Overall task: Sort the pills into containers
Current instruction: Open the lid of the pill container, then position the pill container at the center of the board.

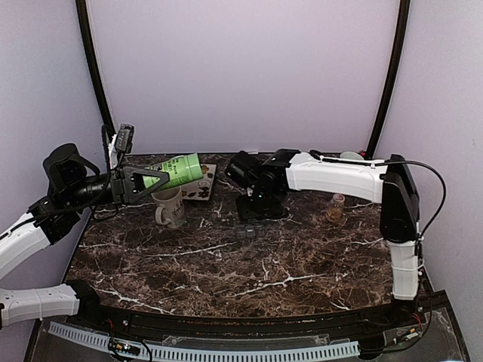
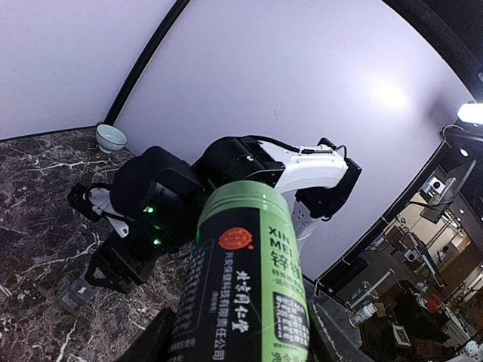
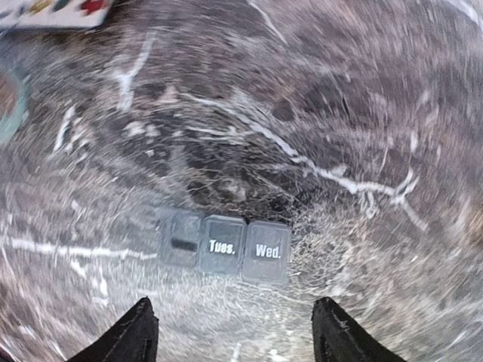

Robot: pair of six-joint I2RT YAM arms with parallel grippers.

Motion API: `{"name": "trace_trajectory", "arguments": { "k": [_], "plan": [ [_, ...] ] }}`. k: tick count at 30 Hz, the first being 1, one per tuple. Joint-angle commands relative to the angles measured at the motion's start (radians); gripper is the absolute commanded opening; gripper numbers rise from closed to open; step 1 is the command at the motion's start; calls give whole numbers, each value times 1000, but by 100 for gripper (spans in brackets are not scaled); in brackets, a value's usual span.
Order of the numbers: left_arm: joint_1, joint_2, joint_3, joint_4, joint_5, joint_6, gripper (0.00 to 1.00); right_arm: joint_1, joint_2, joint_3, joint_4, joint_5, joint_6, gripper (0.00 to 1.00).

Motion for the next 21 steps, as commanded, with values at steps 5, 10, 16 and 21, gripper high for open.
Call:
{"name": "trace_trajectory", "arguments": {
  "k": [5,10,16,21],
  "plan": [
    [-4,6,25,12,-64,7,0,69,-107,-108,33,122,-530,80],
    [-4,28,49,4,-90,2,0,73,-156,-224,120,102,-649,88],
    [-4,47,62,8,-117,-10,0,70,-200,-336,230,121,-754,97],
    [-3,62,73,4,-124,-14,0,47,-171,-338,266,95,-820,98]
  ]
}}
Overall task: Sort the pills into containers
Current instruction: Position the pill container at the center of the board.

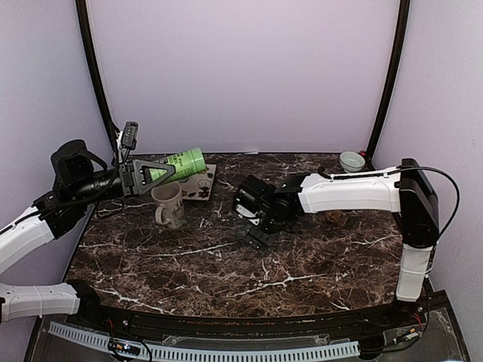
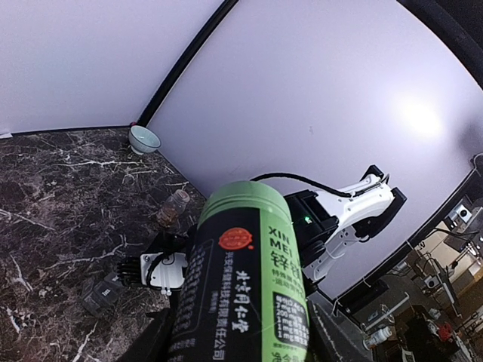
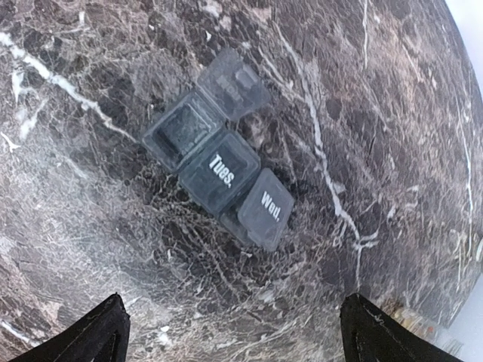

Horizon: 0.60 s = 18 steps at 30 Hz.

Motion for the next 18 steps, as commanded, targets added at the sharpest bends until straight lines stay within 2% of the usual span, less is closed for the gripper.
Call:
{"name": "trace_trajectory", "arguments": {
  "k": [1,12,18],
  "plan": [
    [-3,5,50,21,-15,-5,0,-24,-5,-3,96,-14,-100,98],
    [-4,14,74,-33,-48,22,0,-90,75,55,130,-177,-206,96],
    [-2,25,101,-64,-62,36,0,-94,132,79,139,-206,-247,95]
  ]
}}
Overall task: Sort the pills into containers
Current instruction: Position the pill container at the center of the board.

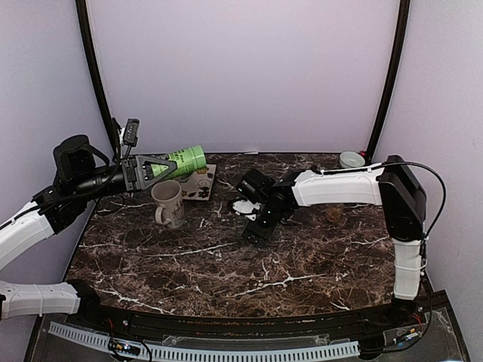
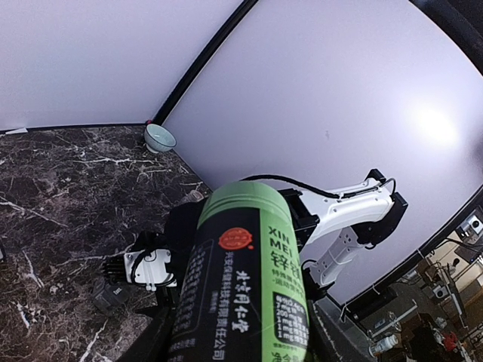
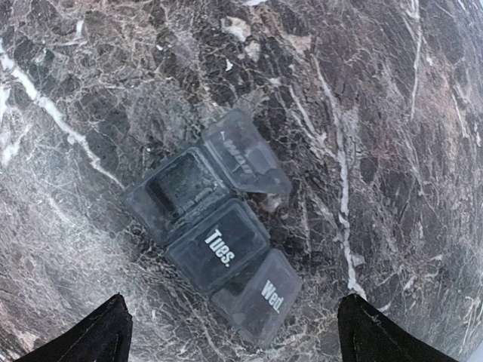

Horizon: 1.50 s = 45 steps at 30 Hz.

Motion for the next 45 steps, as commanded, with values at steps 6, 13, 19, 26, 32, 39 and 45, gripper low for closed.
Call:
{"name": "trace_trajectory", "arguments": {
  "k": [6,13,19,26,32,39,45],
  "plan": [
    [-1,8,61,-14,-23,39,0,-23,74,59,36,-67,-74,94],
    [4,29,67,-22,-23,54,0,-53,108,89,22,-105,-98,90],
    [14,49,74,-26,-15,70,0,-84,136,126,-5,-156,-101,78],
    [27,70,77,-11,-2,76,0,-107,143,137,-16,-209,-63,52],
    [34,82,72,5,11,74,0,-111,145,136,-17,-207,0,48],
    [40,88,70,20,27,72,0,-115,164,189,-71,-171,84,48],
    [43,84,64,25,31,75,0,-120,183,233,-133,-155,158,48]
  ]
}}
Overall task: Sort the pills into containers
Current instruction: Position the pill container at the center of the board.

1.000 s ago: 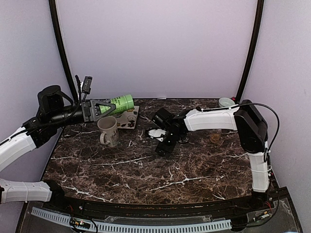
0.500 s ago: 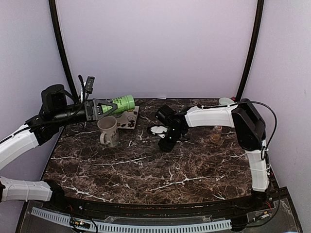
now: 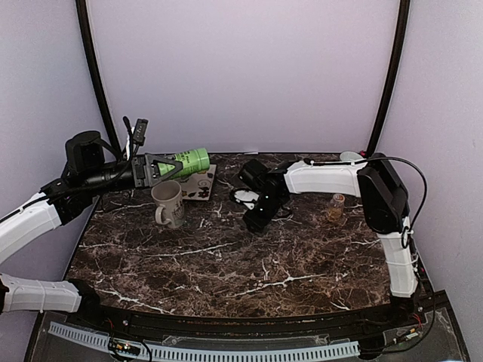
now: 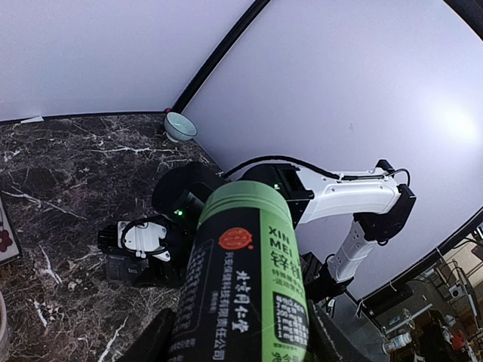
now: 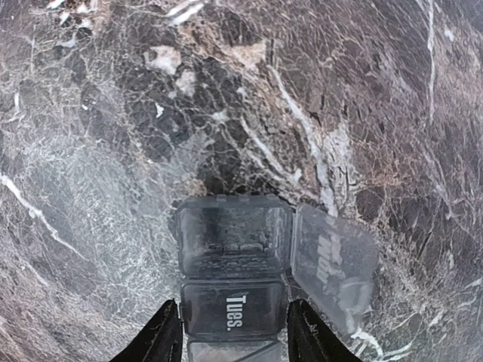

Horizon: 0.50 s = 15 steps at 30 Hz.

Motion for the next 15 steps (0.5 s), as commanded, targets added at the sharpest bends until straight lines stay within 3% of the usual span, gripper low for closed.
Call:
{"name": "trace_trajectory", "arguments": {
  "k": [1,7,11,15],
  "plan": [
    [8,-12,19,61,22,18,0,-11,18,34,-55,16,83,48],
    [7,-23,8,66,25,14,0,-10,13,16,-51,1,125,50],
    [7,-31,5,62,28,12,0,-9,-32,-24,-12,-3,136,69],
    [7,-37,2,60,29,12,0,-8,-64,-23,-10,-17,134,74]
  ]
}}
